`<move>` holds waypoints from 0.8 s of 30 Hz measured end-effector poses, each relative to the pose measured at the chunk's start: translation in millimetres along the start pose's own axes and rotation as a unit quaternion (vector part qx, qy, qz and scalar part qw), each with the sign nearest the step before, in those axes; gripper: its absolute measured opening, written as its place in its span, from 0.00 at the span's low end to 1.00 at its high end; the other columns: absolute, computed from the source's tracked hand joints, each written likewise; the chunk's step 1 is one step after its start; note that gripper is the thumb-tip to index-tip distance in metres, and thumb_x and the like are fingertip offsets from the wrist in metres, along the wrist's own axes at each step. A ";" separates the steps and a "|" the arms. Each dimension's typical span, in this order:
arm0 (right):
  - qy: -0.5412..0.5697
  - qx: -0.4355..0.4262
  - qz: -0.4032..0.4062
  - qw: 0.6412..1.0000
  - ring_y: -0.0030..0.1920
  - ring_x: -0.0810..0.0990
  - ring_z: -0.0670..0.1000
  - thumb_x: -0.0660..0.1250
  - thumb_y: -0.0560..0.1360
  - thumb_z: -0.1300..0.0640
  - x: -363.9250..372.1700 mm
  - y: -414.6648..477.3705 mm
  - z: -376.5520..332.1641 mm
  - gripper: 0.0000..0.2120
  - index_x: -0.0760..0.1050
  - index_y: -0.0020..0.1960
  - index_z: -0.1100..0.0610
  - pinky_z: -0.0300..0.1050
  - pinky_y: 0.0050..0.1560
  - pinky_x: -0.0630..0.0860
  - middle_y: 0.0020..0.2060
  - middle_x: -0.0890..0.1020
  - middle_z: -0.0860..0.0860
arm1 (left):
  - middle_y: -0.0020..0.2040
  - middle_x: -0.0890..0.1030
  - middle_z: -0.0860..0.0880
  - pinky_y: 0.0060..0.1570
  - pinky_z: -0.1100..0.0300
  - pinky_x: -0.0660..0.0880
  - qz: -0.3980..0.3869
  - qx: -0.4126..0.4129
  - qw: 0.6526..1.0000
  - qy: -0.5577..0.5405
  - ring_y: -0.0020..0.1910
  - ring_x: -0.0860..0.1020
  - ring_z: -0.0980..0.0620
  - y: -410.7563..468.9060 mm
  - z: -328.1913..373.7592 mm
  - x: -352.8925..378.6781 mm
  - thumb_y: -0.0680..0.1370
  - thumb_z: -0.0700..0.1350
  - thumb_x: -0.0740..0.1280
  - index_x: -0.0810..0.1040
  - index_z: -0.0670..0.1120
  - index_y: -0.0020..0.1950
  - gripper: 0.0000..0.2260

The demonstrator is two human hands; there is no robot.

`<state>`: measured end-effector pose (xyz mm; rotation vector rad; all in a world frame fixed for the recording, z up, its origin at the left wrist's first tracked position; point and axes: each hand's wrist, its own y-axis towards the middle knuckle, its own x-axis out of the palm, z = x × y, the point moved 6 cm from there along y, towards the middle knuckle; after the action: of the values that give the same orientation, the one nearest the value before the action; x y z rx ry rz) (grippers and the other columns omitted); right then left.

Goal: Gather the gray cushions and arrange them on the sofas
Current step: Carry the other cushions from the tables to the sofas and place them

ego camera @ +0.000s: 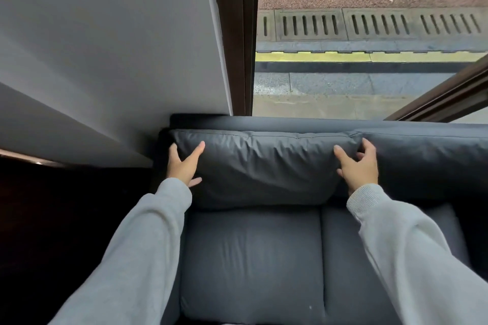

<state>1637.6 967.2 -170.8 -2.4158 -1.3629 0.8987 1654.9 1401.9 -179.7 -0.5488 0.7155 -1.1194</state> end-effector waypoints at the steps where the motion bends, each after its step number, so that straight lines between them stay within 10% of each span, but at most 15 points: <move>1: 0.009 -0.009 0.000 1.000 0.67 0.77 0.56 0.77 0.70 0.43 5.6 -1.4 -2.1 0.35 0.68 0.74 0.41 0.62 0.68 0.76 0.67 0.75 0.53 | 0.83 0.59 0.52 0.50 0.48 0.83 0.009 0.011 1.000 -0.018 0.76 0.69 0.40 1.7 1.9 1.4 0.71 0.64 0.76 0.53 0.63 0.83 0.47; 5: 0.005 -0.046 0.044 0.998 0.56 0.83 0.51 0.77 0.73 0.48 20.0 -15.6 -4.3 0.21 0.72 0.57 0.29 0.59 0.63 0.80 0.55 0.80 0.44 | 0.83 0.58 0.52 0.59 0.45 0.81 0.054 0.039 0.997 -0.041 0.78 0.66 0.44 -0.7 -10.9 2.9 0.75 0.60 0.75 0.57 0.60 0.83 0.41; 10: -0.128 -0.014 0.039 0.991 0.53 0.78 0.56 0.73 0.79 0.52 0.9 -7.7 7.1 0.24 0.68 0.71 0.49 0.45 0.56 0.69 0.58 0.81 0.57 | 0.85 0.54 0.50 0.64 0.40 0.78 -0.002 0.009 0.999 0.050 0.80 0.63 0.43 14.0 -10.0 12.9 0.78 0.58 0.72 0.50 0.59 0.85 0.42; 18: -0.269 -0.013 -0.035 0.962 0.74 0.71 0.66 0.70 0.80 0.47 -6.5 -31.6 -21.7 0.39 0.54 0.84 0.51 0.58 0.73 0.67 0.74 0.74 0.62 | 0.85 0.52 0.39 0.78 0.41 0.54 0.046 0.055 0.950 0.302 0.83 0.54 0.38 -11.0 12.7 4.8 0.79 0.61 0.68 0.34 0.53 0.84 0.49; 24: -0.416 -0.117 -0.046 0.901 0.84 0.44 0.64 0.61 0.82 0.37 -55.2 -97.7 -64.1 0.41 0.43 0.86 0.48 0.61 0.81 0.51 0.85 0.45 0.60 | 0.85 0.36 0.47 0.78 0.33 0.48 -0.017 0.232 0.808 0.542 0.84 0.38 0.39 -99.7 66.0 54.5 0.77 0.72 0.61 0.37 0.63 0.83 0.44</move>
<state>1587.6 980.5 -52.4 -2.1462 -1.9108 1.9814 1658.1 1318.9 -77.8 0.5938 1.3403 -1.5601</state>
